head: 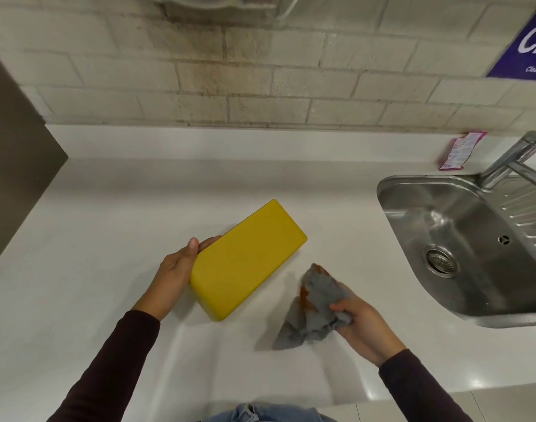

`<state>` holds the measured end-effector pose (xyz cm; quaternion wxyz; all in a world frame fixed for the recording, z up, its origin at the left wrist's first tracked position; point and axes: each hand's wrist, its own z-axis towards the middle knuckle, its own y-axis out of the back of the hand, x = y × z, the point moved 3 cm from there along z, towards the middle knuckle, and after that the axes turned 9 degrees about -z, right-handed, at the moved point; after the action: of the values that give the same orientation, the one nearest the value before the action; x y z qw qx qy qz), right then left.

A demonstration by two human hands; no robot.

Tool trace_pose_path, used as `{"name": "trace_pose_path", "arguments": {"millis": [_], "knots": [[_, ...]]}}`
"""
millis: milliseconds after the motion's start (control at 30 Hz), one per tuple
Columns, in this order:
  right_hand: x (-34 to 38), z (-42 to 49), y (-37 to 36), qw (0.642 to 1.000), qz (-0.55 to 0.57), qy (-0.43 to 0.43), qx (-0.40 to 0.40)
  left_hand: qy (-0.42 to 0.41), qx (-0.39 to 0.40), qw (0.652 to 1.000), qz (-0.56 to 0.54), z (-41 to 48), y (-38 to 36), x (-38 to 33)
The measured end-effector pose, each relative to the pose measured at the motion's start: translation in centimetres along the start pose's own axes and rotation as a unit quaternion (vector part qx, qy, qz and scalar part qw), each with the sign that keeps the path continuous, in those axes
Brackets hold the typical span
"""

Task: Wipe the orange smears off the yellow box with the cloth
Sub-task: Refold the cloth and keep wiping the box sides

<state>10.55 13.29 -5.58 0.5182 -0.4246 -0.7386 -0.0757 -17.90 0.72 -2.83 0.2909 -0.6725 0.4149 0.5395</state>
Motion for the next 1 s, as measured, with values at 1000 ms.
{"name": "trace_pose_path", "arguments": {"millis": [1000], "knots": [[-2.1,0.4,0.4,0.8,-0.565,0.025,-0.201,-0.005,0.004,1.0,-0.019,-0.3,-0.2,-0.1]]}}
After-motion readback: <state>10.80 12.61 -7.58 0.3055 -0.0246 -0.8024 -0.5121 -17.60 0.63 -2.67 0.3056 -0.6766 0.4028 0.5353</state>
